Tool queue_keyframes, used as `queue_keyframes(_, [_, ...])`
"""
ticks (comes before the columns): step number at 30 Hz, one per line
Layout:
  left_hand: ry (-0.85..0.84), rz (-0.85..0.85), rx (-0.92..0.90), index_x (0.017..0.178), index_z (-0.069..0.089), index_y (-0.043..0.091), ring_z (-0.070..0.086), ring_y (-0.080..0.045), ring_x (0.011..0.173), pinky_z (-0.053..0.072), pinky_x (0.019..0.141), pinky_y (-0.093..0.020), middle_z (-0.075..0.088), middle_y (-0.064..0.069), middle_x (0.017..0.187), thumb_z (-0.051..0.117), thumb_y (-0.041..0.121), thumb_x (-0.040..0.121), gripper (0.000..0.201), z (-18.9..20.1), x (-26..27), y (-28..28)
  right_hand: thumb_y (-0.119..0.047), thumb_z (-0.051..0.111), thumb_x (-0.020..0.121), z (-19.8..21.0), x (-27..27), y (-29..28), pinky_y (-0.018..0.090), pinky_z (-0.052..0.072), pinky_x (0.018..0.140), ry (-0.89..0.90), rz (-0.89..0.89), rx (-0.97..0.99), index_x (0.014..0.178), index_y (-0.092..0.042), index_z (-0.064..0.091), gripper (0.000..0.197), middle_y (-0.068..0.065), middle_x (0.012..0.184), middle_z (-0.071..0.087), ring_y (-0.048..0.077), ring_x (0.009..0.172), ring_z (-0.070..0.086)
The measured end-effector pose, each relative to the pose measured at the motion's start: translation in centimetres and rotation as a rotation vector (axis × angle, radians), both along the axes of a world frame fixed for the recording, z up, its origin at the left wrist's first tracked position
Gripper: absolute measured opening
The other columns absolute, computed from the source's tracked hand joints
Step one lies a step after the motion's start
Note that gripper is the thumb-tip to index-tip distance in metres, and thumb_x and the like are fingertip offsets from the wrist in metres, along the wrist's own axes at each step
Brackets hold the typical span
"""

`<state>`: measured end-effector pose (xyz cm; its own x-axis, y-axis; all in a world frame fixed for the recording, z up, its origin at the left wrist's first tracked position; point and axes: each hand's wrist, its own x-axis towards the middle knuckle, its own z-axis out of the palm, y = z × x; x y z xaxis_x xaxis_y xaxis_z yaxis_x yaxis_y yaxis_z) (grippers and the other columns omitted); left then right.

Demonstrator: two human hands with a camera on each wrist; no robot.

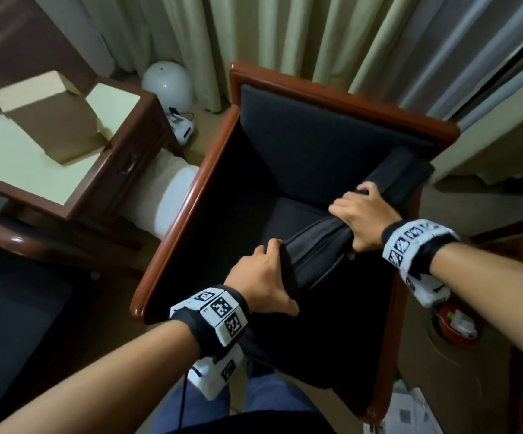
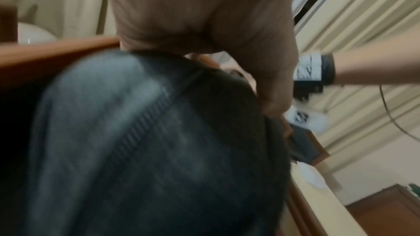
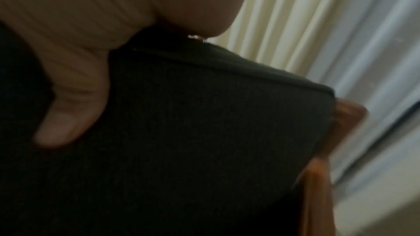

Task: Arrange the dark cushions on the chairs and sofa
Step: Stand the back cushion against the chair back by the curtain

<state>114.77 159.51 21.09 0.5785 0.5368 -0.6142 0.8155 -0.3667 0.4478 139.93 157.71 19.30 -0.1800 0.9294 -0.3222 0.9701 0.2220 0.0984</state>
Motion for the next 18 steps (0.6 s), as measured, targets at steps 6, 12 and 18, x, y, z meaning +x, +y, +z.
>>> queue_keyframes(6, [-0.07, -0.212, 0.425, 0.14, 0.031, 0.031, 0.058, -0.026, 0.106, 0.052, 0.085, -0.036, 0.054, 0.0, 0.119, 0.08, 0.059, 0.049, 0.107, 5.1, 0.0, 7.6, -0.038, 0.092, 0.023, 0.5, 0.3, 0.3, 0.037, 0.022, 0.074, 0.118, -0.261, 0.373, 0.073, -0.02, 0.052, 0.067, -0.004, 0.071, 0.056, 0.024, 0.071, 0.059])
queue_keyframes(12, [-0.13, -0.297, 0.611, 0.144, 0.032, 0.032, 0.055, -0.024, 0.115, 0.046, 0.095, -0.039, 0.053, 0.003, 0.127, 0.071, 0.066, 0.049, 0.109, 5.8, 0.3, 13.1, -0.042, 0.093, 0.033, 2.3, 0.1, 2.1, 0.038, 0.02, 0.077, 0.144, -0.501, 0.439, 0.081, -0.018, 0.054, 0.066, 0.001, 0.085, 0.061, 0.027, 0.087, 0.057])
queue_keyframes(18, [0.078, -0.097, 0.404, 0.15, 0.021, 0.028, 0.043, -0.025, 0.132, 0.043, 0.1, -0.044, 0.034, 0.002, 0.144, 0.076, 0.06, 0.051, 0.117, -1.5, -5.9, 13.1, -0.032, 0.087, 0.041, -2.7, -4.4, 2.8, 0.042, 0.029, 0.084, 0.163, -0.574, 0.191, 0.094, -0.019, 0.058, 0.061, -0.002, 0.095, 0.06, 0.026, 0.097, 0.054])
